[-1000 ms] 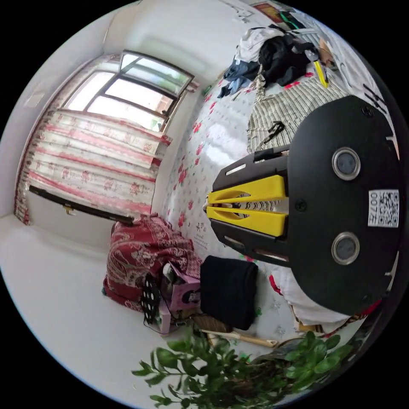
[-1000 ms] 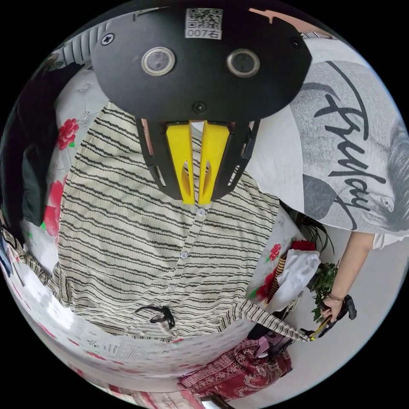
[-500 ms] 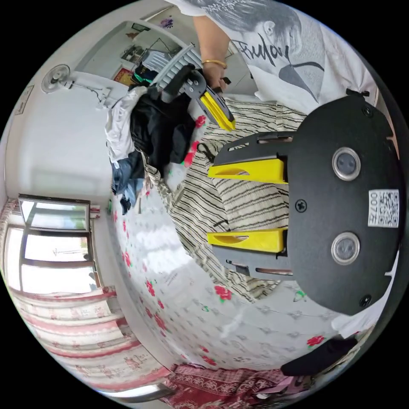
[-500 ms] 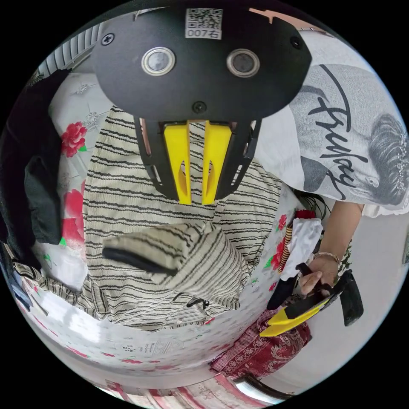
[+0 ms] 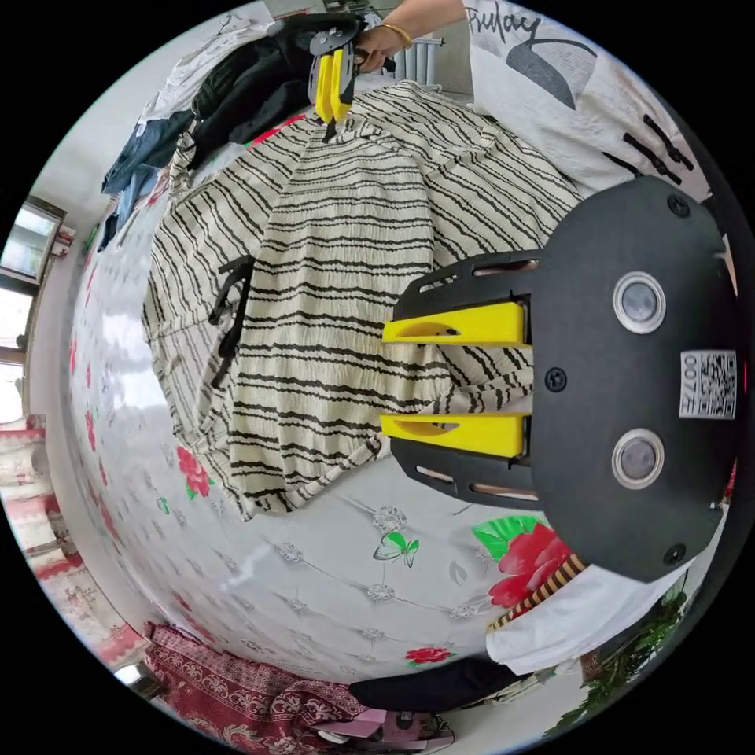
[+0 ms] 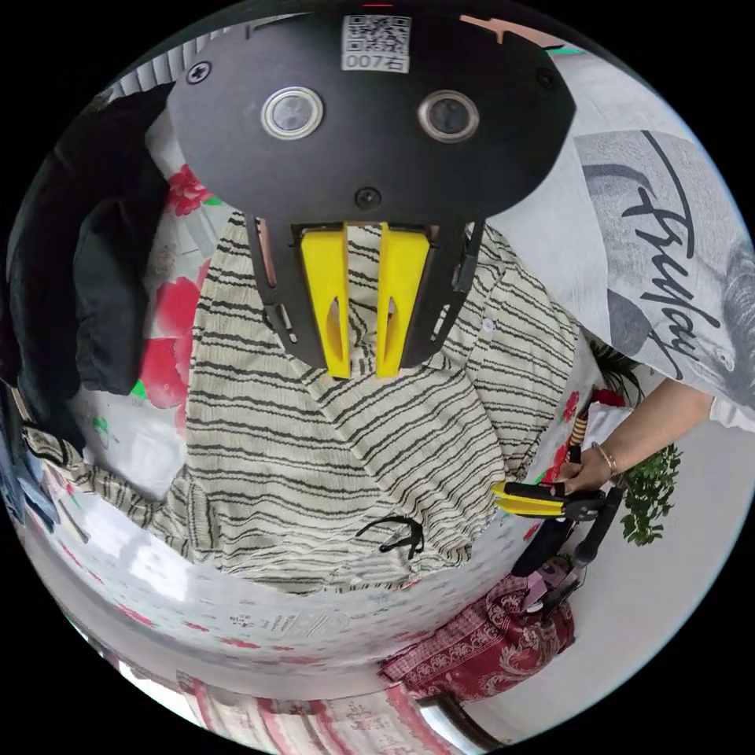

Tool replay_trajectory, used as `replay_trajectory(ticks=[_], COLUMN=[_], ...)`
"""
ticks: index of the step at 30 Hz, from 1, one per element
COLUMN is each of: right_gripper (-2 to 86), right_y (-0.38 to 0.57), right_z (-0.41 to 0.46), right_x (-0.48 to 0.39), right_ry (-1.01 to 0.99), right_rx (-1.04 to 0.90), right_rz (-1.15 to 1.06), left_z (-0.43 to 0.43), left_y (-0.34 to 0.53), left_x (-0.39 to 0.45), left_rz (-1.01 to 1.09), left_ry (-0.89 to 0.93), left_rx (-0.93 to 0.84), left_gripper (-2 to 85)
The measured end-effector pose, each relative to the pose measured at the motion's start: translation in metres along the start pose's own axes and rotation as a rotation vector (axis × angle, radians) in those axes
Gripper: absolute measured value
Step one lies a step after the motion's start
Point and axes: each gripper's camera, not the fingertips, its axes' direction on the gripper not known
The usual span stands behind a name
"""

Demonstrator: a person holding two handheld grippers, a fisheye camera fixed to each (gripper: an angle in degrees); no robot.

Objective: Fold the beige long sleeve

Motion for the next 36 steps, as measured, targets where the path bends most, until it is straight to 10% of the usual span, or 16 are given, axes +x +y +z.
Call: replay_trajectory(ticks=[7, 15, 24, 36], right_gripper=[4.4, 8.2, 1.6, -0.3], right_y=[0.032, -0.004, -0.040, 0.081], right_z=[-0.014, -0.169, -0.146, -0.392], right_x=[0.015, 0.141, 0.180, 0.055], right_ry=[-0.114, 0.414, 0.498, 0.419], right_rx=[-0.124, 0.336, 0.109, 0.923], right_rz=[-0.046, 0.327, 0.363, 0.219], left_z=[-0.008, -0.046, -0.046, -0.053], left_y=[0.004, 0.039, 0.064, 0.074], left_x=[-0.003, -0.053, -0.044, -0.052], left_rz=[-0.014, -0.383, -0.439, -0.420], left_ry=[-0.042, 0.042, -0.021, 0.019], left_rx=[0.079, 0.217, 0.136, 0.177], left_gripper=[10.9, 5.2, 3.8, 0.0])
